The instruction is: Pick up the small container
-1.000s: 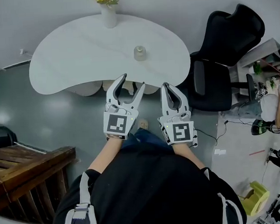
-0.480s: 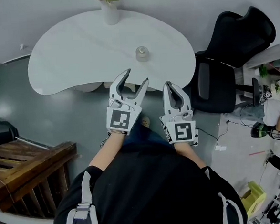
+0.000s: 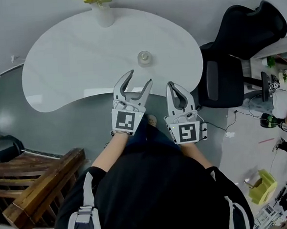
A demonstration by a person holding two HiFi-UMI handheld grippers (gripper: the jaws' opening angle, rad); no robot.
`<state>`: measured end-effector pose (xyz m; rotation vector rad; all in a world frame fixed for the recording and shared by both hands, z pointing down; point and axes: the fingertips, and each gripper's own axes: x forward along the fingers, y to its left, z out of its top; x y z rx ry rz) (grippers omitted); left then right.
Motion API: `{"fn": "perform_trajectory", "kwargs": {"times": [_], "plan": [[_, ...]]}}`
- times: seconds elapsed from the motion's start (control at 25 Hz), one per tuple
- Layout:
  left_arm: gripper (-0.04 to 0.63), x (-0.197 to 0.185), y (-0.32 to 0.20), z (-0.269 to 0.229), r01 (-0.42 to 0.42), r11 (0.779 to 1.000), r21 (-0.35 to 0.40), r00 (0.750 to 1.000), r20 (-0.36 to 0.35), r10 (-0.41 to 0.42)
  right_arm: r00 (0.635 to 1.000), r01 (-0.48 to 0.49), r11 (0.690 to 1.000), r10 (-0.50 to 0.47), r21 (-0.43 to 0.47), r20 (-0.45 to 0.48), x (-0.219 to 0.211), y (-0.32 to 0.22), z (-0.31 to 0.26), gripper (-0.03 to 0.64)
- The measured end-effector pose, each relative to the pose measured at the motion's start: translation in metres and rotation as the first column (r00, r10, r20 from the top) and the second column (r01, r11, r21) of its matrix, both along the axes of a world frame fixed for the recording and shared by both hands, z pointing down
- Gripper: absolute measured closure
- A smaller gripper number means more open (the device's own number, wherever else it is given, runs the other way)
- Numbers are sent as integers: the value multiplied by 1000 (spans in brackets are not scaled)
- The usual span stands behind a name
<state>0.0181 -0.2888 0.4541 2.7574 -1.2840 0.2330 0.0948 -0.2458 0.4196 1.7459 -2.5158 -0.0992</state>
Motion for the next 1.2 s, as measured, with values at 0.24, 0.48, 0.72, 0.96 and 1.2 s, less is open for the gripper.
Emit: {"fn": "perform_trajectory", "kwargs": {"times": [0.24,0.48,0.72,0.96,1.2], "plan": [[337,1,-25,26,-42,999,-25,999,15,42,1000,-26,999,26,-22,-1,3,-26,18,595],[333,2,-38,50,-87,995,-56,996,16,88,998,-46,997,43,-62,-52,1,-43,37,595],[324,2,-41,67,-112,990,-89,993,19,114,997,-51,994,45,-100,-63,0,-48,57,595],[313,2,-51,86,-113,989,-100,992,37,117,998,-63,994,63,-88,-4,3,-56,67,595],[304,12,-66,106,-115,989,-88,991,54,120,999,-50,992,51,-114,1,8,-62,87,595]]}}
